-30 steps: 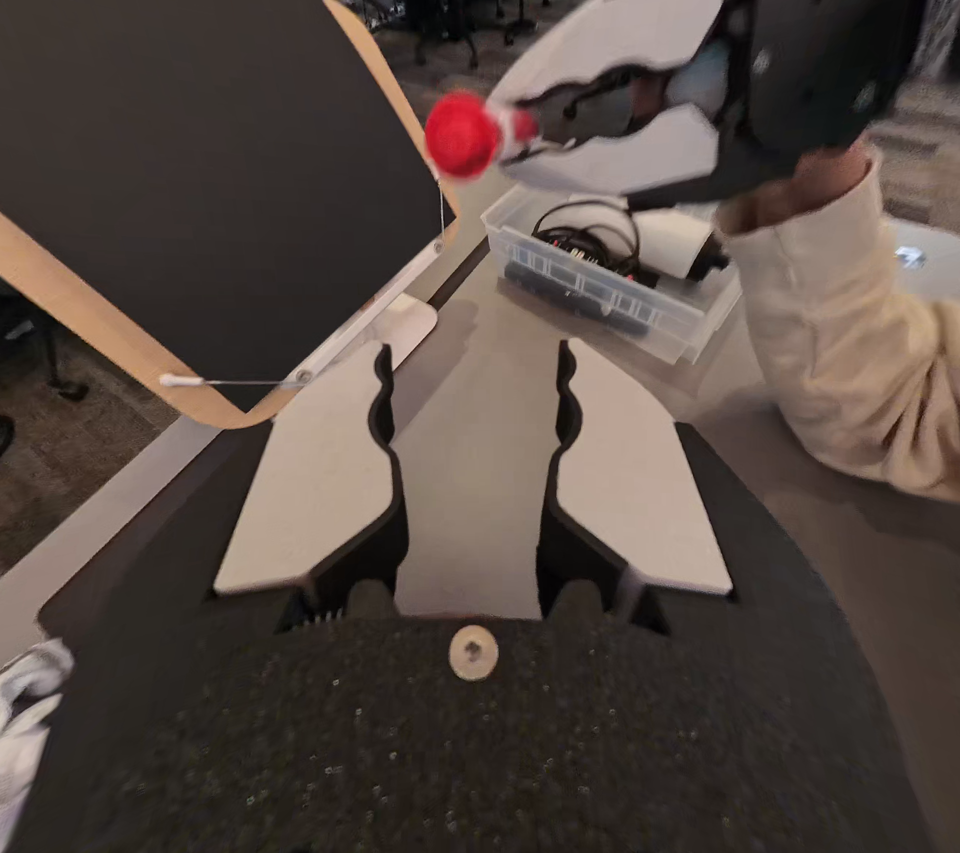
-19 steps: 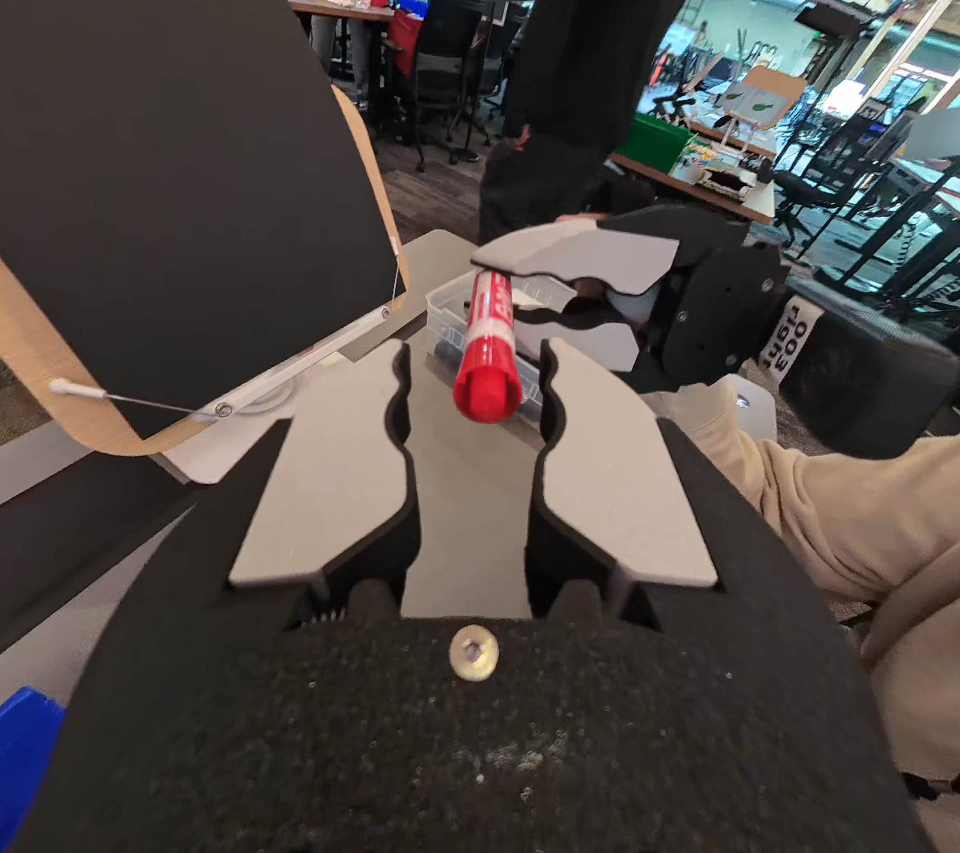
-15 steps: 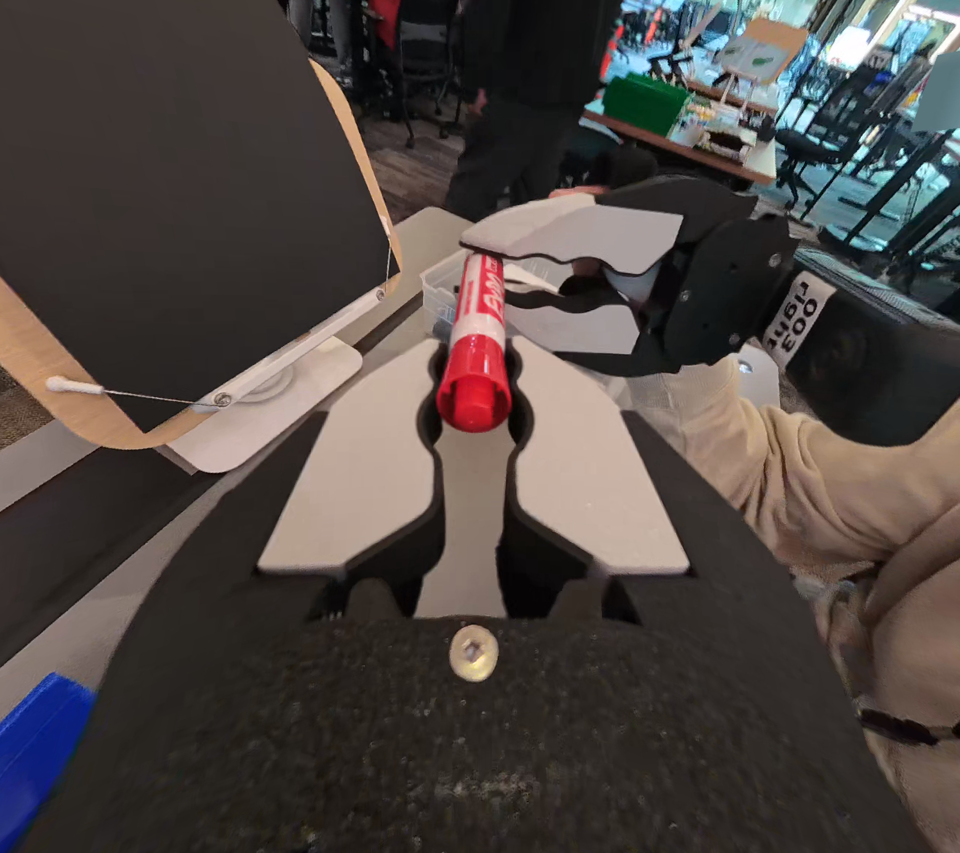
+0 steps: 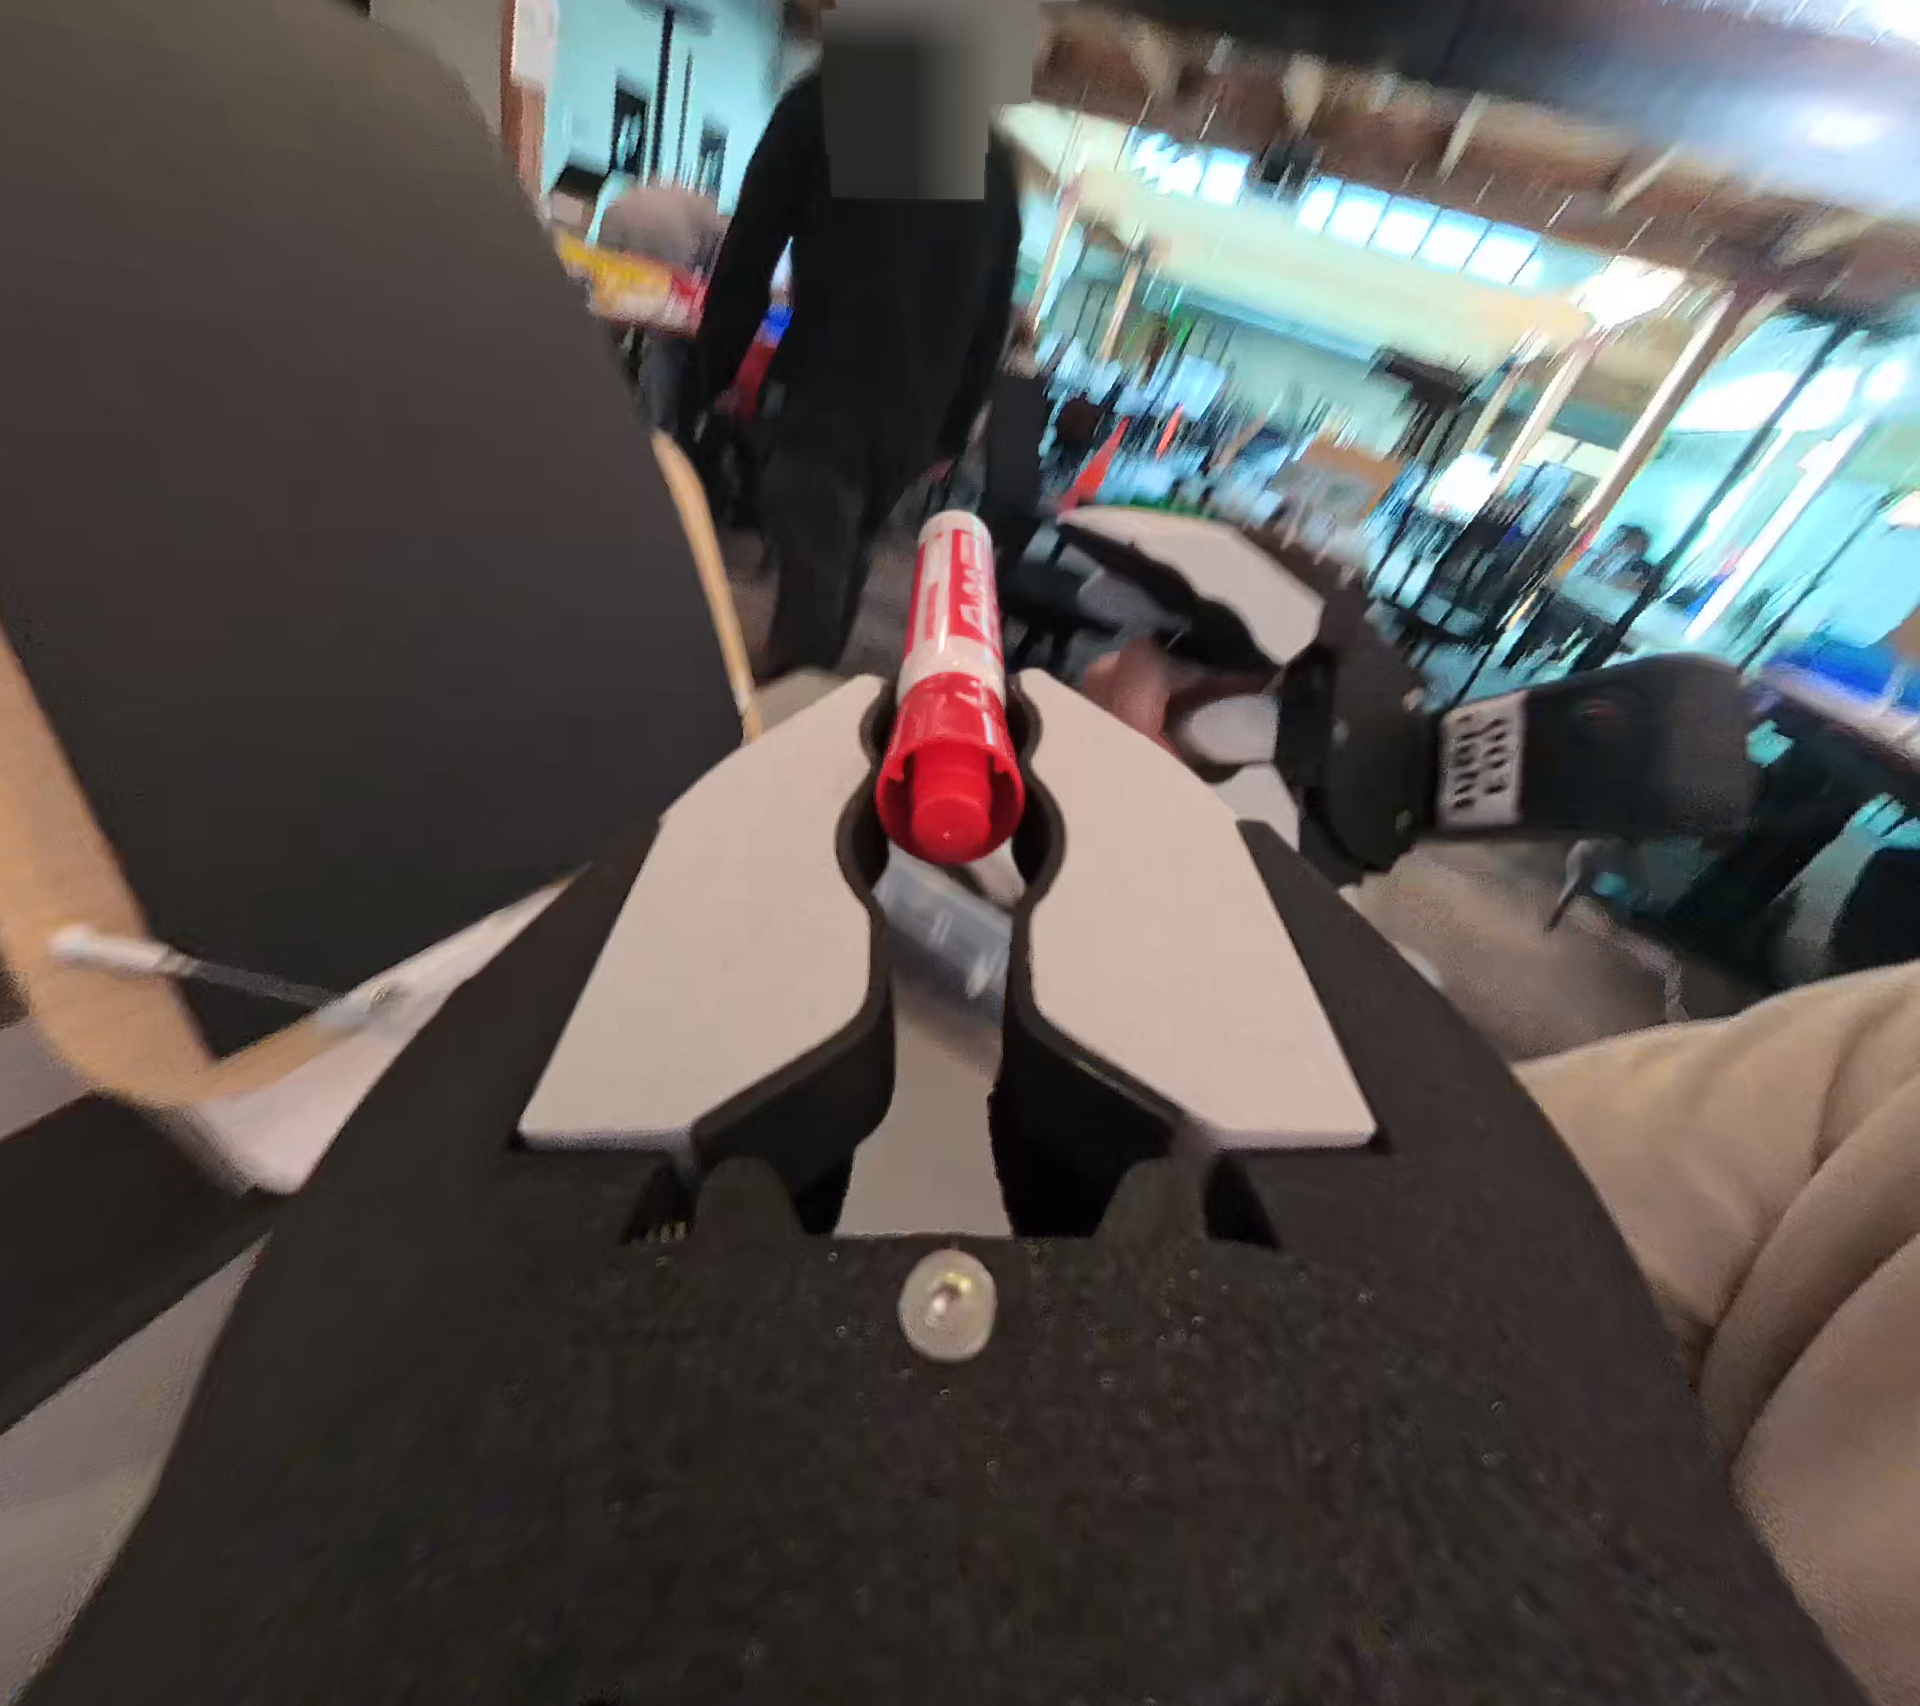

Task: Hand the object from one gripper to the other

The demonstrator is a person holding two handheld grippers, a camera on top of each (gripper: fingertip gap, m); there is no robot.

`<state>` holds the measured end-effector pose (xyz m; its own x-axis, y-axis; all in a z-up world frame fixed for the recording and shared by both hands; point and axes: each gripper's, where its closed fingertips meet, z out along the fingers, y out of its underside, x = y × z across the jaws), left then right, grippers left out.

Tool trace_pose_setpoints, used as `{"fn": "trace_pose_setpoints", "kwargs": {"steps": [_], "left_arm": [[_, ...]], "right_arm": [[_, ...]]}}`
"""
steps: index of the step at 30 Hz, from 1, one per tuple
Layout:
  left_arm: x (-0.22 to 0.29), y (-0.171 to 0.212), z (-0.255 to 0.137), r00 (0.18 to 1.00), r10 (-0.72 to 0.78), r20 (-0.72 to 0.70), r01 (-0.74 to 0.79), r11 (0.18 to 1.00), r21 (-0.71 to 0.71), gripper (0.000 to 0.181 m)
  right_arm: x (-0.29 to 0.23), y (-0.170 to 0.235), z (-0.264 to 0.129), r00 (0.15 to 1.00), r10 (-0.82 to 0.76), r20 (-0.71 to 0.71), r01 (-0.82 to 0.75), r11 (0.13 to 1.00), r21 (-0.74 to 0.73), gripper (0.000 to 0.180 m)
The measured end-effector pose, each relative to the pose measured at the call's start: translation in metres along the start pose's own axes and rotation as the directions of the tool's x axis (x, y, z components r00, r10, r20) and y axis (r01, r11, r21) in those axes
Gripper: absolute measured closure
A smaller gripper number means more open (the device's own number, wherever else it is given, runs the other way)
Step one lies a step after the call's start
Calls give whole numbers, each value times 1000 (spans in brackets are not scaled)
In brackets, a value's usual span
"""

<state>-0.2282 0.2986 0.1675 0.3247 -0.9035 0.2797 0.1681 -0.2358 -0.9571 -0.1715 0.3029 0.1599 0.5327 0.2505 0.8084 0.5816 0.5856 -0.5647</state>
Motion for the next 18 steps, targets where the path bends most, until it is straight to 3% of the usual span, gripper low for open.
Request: {"fn": "trace_pose_setpoints", "kwargs": {"steps": [3, 6, 8, 10, 12, 18], "left_arm": [[8, -27, -9, 991, -72, -117, 94, 976, 194, 162], [16, -34, -5, 967, -135, -215, 190, 946, 262, 162], [22, -30, 3, 934, -214, -286, 284, 930, 232, 162], [32, -27, 10, 878, -294, -378, 385, 902, 193, 163], [38, -20, 18, 823, -376, -426, 465, 876, 124, 162], [43, -7, 29, 754, -459, -470, 532, 846, 26, 162]], "right_arm": [[22, -18, -5, 957, 289, -23, -280, 942, 187, 116], [38, -18, -3, 888, 452, -84, -411, 863, 296, 115], [40, -19, -2, 910, 363, -201, -299, 909, 290, 109], [34, -24, -1, 934, 179, -308, -109, 966, 233, 103], [33, -29, -3, 918, 64, -391, 15, 980, 197, 102], [41, -29, -12, 914, 70, -398, 17, 977, 213, 104]]}}
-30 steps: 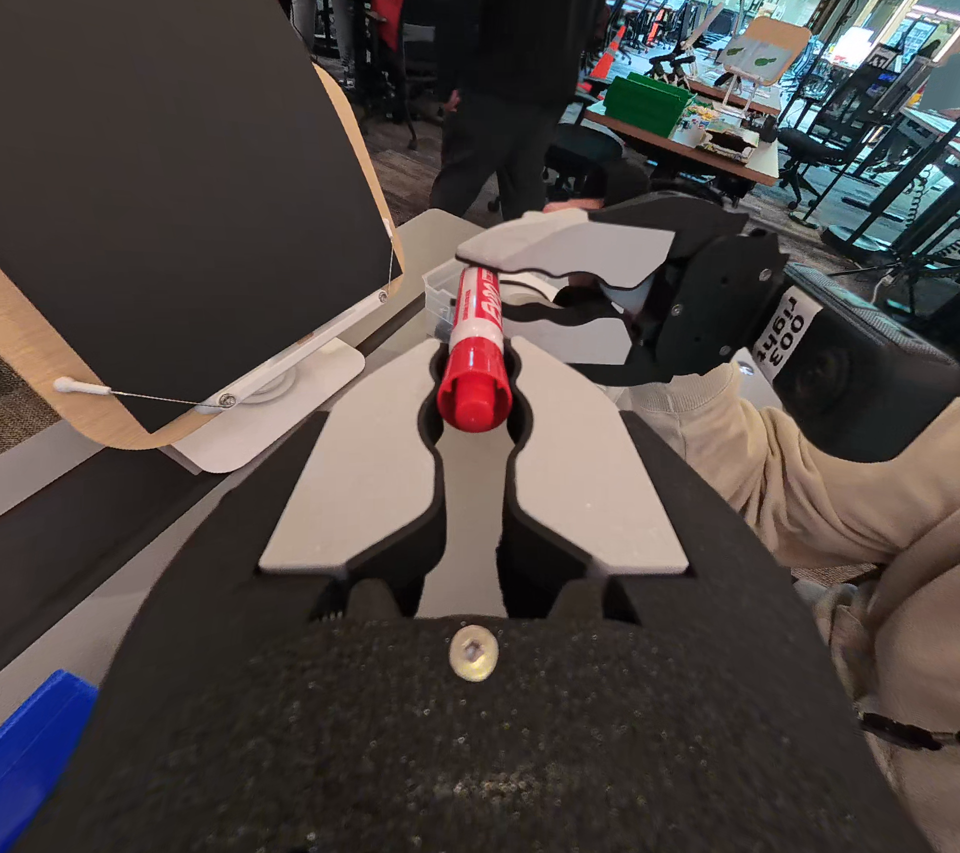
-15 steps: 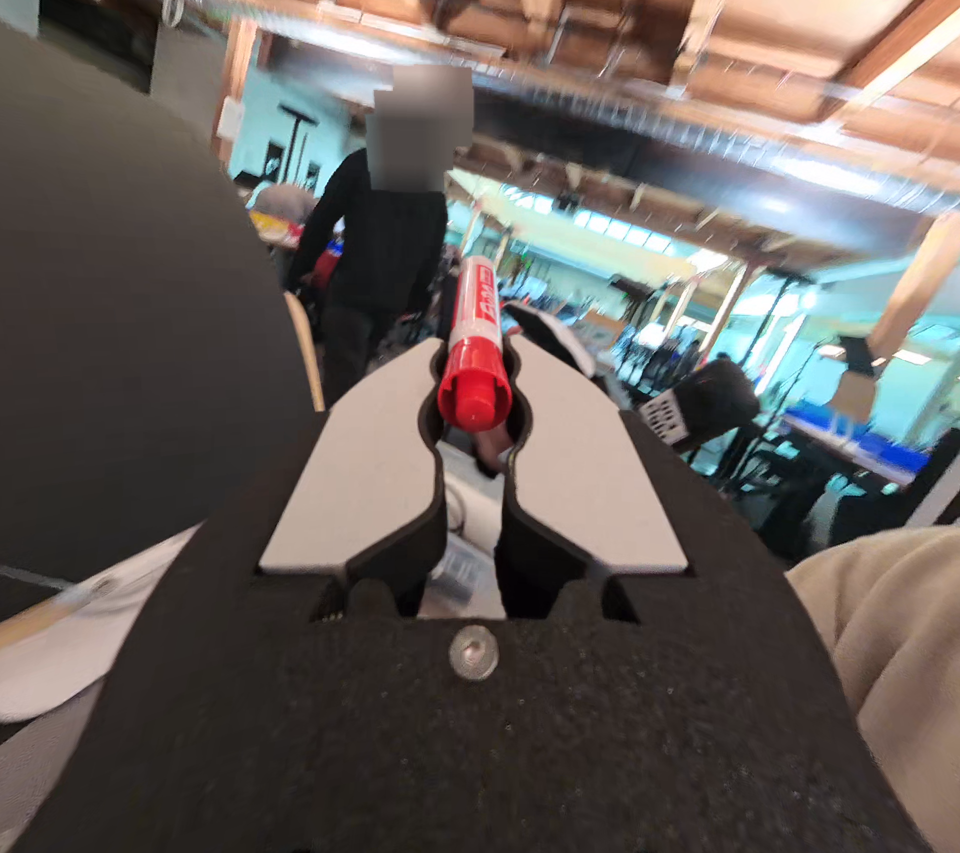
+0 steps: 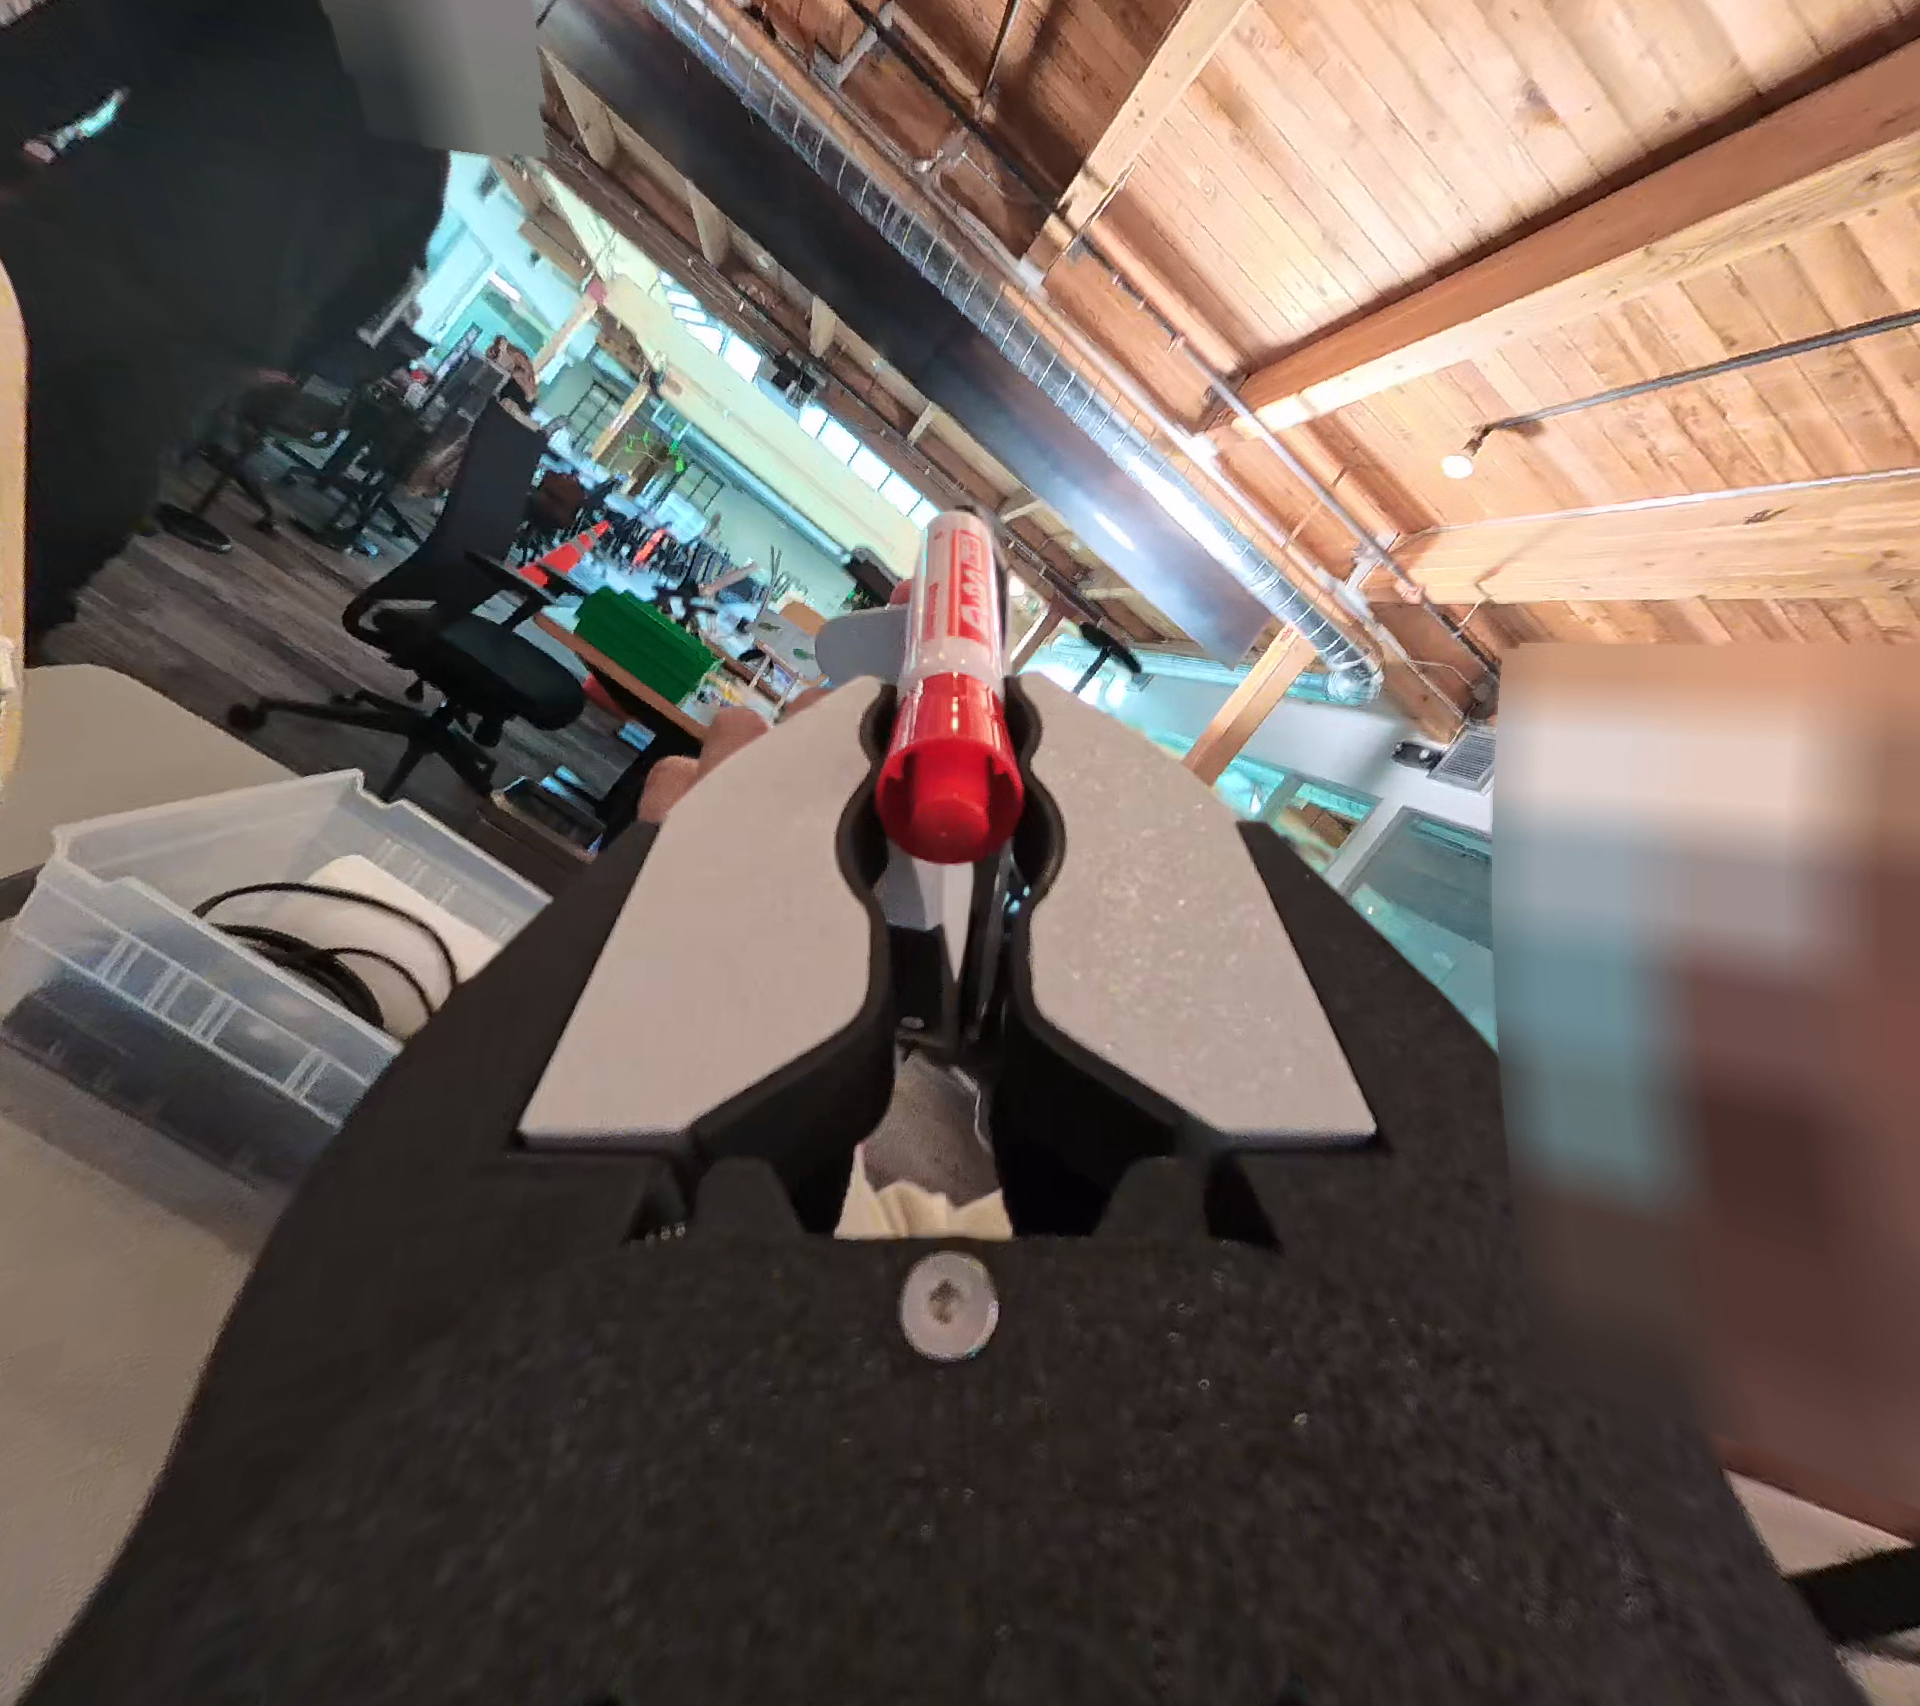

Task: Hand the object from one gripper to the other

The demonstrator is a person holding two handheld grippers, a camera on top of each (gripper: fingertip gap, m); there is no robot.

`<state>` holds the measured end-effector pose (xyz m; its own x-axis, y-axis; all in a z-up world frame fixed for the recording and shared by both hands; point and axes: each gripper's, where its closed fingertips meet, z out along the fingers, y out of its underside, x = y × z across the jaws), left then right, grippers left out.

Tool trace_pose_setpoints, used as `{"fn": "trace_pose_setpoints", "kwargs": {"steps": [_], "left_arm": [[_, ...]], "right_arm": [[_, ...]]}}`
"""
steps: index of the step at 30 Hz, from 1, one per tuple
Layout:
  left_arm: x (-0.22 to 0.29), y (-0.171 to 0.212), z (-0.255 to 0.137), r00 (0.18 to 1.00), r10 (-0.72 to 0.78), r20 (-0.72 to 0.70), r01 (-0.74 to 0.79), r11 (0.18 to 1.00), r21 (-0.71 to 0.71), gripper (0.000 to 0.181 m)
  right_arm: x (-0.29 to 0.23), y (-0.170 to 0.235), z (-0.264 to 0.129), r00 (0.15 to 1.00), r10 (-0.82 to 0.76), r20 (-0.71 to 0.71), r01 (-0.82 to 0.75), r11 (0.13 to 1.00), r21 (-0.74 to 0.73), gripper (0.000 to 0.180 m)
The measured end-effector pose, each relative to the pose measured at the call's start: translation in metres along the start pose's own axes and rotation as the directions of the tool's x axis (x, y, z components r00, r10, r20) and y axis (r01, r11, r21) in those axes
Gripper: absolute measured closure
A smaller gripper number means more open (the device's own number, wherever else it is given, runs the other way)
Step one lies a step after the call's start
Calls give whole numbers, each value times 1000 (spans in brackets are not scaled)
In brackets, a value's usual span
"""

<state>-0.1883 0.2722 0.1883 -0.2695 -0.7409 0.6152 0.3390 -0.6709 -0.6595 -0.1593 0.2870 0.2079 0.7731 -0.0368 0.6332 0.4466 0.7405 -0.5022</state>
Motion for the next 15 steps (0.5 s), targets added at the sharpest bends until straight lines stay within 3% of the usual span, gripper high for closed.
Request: {"fn": "trace_pose_setpoints", "kwargs": {"steps": [8, 15], "left_arm": [[-5, 13, -1, 997, 62, 41, -57, 990, -125, 162], [-7, 11, -3, 995, 85, 61, -76, 989, -124, 162]], "right_arm": [[0, 2, -14, 966, 133, 223, -144, 989, 32, 132], [1, 6, -21, 941, 107, 320, -116, 993, 10, 145]]}}
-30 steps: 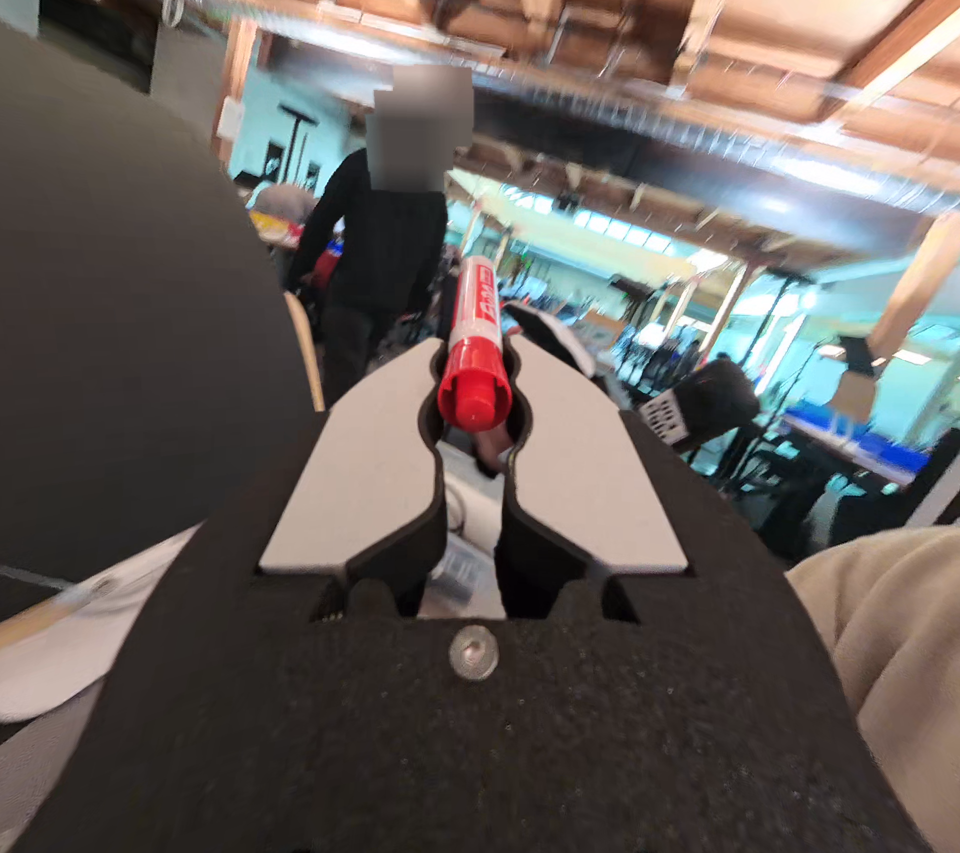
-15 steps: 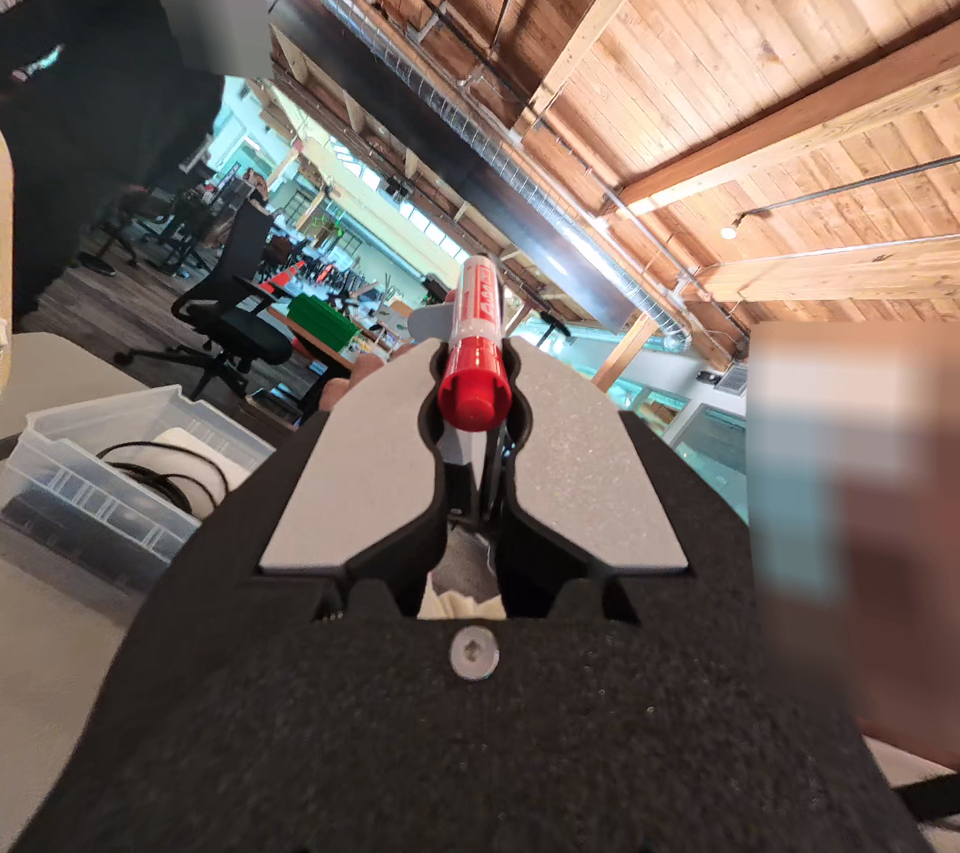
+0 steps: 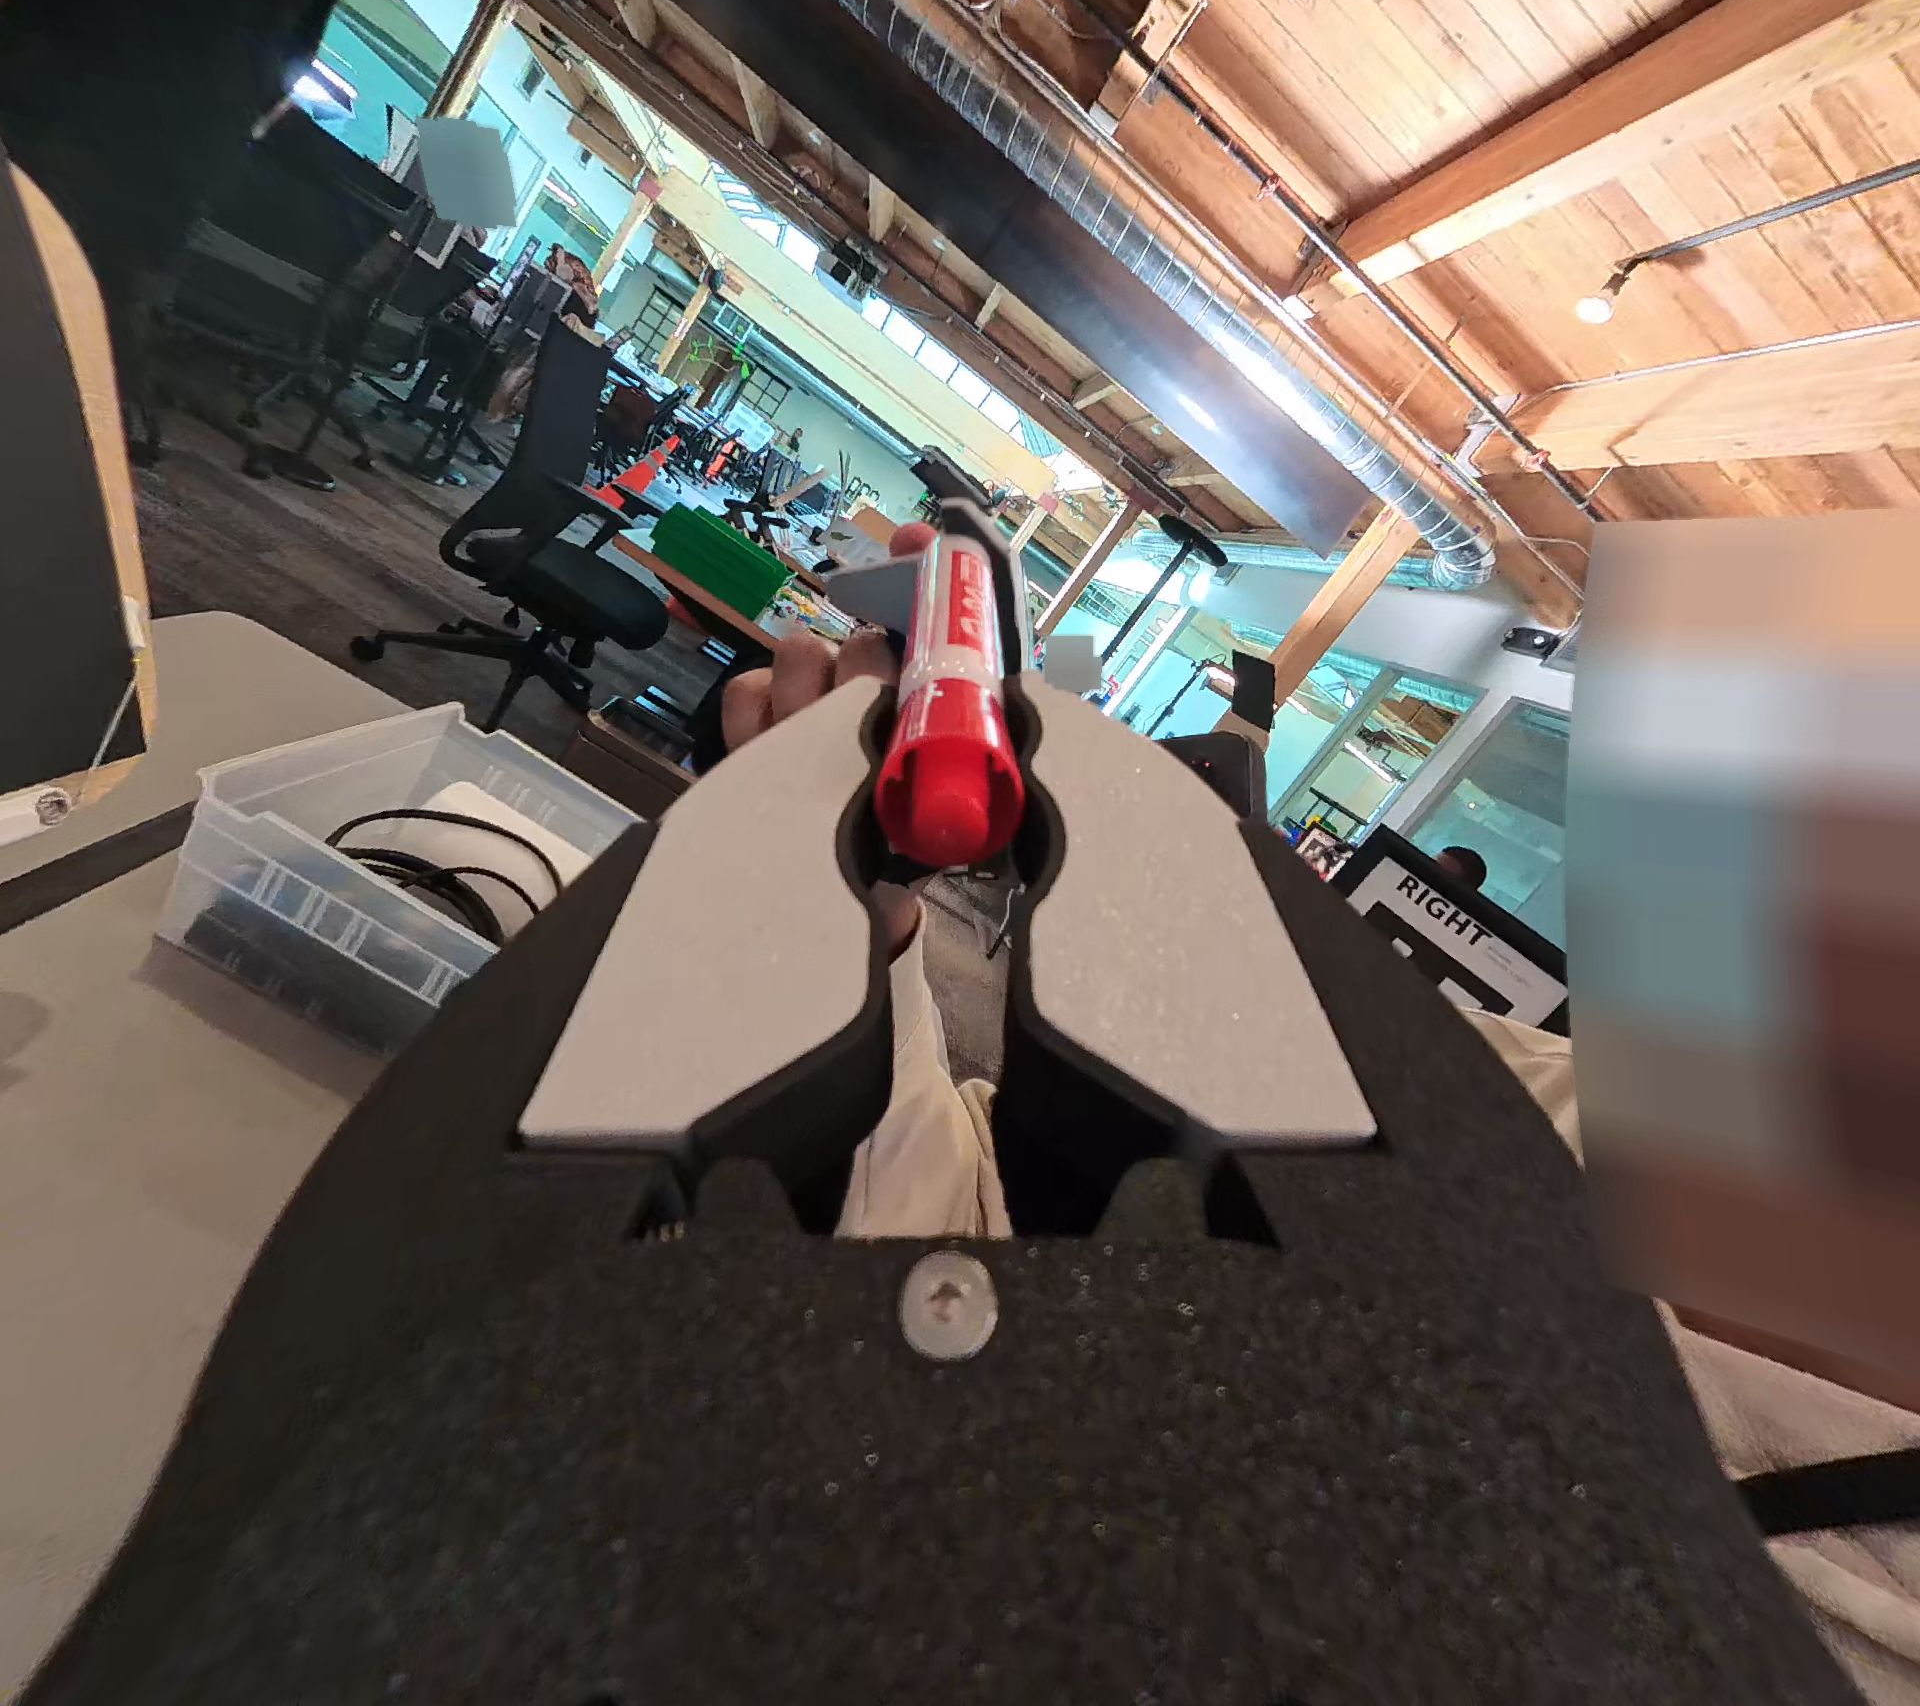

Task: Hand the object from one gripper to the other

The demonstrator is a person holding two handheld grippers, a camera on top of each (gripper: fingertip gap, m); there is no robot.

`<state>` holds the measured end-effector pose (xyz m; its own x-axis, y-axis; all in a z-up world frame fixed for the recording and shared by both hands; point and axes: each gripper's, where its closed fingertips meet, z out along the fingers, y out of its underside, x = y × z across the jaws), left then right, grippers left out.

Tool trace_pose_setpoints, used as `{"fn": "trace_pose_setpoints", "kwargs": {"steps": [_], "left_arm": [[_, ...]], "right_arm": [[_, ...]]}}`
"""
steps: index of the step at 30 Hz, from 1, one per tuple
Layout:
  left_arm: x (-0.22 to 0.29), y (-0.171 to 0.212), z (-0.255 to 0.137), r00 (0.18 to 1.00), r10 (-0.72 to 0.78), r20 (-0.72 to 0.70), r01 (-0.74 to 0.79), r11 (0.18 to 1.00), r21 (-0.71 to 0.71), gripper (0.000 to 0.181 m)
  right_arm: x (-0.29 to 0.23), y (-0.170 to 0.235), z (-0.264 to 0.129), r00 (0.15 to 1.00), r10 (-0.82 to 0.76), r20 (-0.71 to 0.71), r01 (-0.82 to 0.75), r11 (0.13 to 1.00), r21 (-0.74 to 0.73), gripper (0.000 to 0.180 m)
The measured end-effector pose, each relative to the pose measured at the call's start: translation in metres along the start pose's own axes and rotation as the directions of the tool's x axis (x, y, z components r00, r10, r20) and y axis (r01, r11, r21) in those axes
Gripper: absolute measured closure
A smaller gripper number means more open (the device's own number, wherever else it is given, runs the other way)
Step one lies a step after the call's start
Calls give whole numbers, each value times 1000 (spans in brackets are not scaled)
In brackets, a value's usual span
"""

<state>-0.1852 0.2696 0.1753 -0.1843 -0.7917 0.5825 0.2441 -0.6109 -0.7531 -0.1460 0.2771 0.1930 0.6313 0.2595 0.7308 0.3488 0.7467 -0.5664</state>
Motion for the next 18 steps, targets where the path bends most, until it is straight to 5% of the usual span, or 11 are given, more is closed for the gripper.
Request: {"fn": "trace_pose_setpoints", "kwargs": {"steps": [9, 14, 18], "left_arm": [[0, 1, -17, 996, 74, 57, -71, 995, -65, 162], [9, -6, -14, 996, 79, 31, -79, 997, -22, 161], [7, -17, -16, 984, 147, 97, -151, 988, 31, 128]], "right_arm": [[-30, 4, -14, 968, -104, 230, 111, 994, -18, 159], [-28, -6, -15, 967, -138, 213, 145, 989, -16, 159], [-1, -6, -14, 994, -70, 84, 72, 997, -17, 159]]}}
